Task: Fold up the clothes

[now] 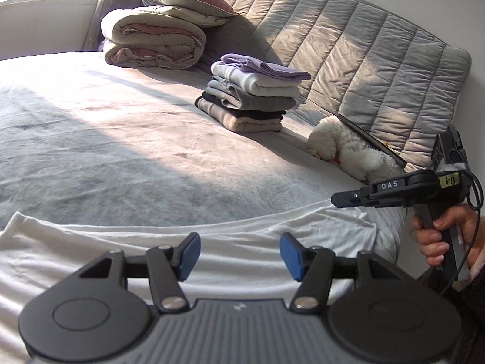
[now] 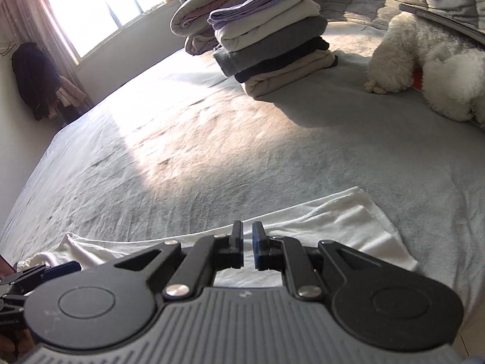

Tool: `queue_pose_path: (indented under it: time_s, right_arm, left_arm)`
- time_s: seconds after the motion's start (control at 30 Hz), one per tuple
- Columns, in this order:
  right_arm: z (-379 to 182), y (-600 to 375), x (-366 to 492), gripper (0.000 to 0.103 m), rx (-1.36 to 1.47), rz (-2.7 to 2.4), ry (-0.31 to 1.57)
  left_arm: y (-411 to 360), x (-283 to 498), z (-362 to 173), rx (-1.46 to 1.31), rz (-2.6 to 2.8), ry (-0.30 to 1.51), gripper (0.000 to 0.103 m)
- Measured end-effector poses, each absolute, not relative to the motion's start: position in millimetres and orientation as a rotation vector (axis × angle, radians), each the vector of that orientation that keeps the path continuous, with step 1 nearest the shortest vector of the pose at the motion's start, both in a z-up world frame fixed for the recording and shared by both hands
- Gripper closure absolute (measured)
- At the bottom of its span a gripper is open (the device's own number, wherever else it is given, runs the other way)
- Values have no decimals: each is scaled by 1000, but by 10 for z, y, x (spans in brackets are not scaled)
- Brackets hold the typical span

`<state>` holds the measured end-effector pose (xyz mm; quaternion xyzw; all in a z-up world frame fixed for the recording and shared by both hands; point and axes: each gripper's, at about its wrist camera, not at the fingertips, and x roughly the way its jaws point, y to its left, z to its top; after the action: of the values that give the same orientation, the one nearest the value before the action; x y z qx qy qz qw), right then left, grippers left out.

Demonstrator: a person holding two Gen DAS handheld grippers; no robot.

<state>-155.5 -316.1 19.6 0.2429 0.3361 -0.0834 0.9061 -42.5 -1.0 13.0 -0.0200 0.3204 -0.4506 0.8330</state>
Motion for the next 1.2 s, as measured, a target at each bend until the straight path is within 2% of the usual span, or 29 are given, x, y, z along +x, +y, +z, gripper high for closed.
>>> queue_pose_path:
  time_s: [0.1,0.2,0.5,0.77,0.8,0.87,0.97,1.03,1.07,1.1,1.13,1.2]
  right_arm:
    - [217,-3008,-1348,86,472,-98,718]
    - [231,-2842,-1178,64,429,-21,731]
    - [73,-2332,-752,65,324,252,757]
    - [-1,-2082,-506,71,286,415,788]
    - [-21,-2068,-481,73,283,425,793]
    - [-70,-2046,-426,77,281,437,813]
    - [-130,-2028,-378,80,278,447,830]
    - [-153,-2008,-352,84,273,456,828]
    - [-163,-1997,-339,86,270,461,826]
    - [-169,-1986,-331,94,263,461,822]
    - [-172,-1973,-324,100,252,457,818]
    - [-151,-1976,-341,100,244,435,790]
  left_arm:
    - [171,-247,126,-63,-866,680,42]
    - [330,-114,104,-54,-782,676,41]
    - [678,250,48,21,-605,649,40]
    - [833,471,-101,22,-562,686,42]
    - [849,494,-121,18,-560,690,46]
    - [880,539,-160,12,-555,699,59]
    - [922,599,-214,2,-551,711,68]
    - [929,612,-232,-10,-559,711,80]
    - [930,619,-239,-18,-567,711,90]
    - [931,620,-241,-27,-574,708,98]
    - [939,612,-238,-36,-571,699,99]
    - [976,584,-214,-59,-566,667,100]
